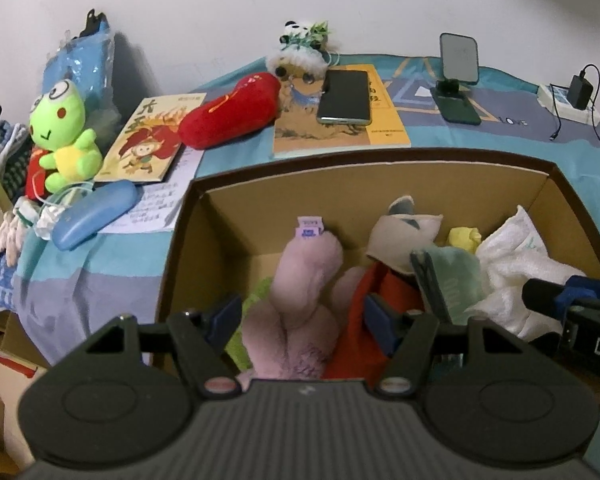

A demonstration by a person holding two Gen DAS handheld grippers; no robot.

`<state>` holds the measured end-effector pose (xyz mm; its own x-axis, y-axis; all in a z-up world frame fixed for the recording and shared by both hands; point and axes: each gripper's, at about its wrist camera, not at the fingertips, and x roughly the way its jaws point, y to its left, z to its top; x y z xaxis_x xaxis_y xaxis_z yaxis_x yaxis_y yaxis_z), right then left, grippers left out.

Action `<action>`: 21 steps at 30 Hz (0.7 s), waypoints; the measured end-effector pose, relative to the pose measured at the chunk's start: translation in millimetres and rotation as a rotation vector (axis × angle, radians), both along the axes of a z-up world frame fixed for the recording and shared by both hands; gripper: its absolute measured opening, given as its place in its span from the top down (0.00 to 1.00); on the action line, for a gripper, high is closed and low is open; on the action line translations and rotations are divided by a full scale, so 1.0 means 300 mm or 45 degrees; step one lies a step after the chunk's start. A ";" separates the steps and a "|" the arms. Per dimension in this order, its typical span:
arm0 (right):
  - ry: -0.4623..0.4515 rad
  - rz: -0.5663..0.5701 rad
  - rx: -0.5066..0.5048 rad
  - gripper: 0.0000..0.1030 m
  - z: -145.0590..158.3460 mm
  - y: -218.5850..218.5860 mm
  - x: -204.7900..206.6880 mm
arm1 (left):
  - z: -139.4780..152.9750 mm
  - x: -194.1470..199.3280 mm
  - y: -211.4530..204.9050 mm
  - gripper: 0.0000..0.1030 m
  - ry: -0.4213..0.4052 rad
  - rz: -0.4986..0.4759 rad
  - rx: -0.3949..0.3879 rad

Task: Organize soft objects

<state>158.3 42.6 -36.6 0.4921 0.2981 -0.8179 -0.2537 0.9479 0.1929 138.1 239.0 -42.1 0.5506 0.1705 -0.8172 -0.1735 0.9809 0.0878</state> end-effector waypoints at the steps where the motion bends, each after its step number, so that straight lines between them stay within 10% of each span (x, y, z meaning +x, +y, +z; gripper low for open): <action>1: 0.002 -0.003 0.005 0.80 -0.001 -0.002 0.000 | -0.001 0.003 0.004 0.36 0.001 0.003 0.000; 21: -0.010 -0.013 0.030 0.80 0.004 -0.008 -0.019 | 0.013 -0.024 0.005 0.36 -0.027 0.007 0.011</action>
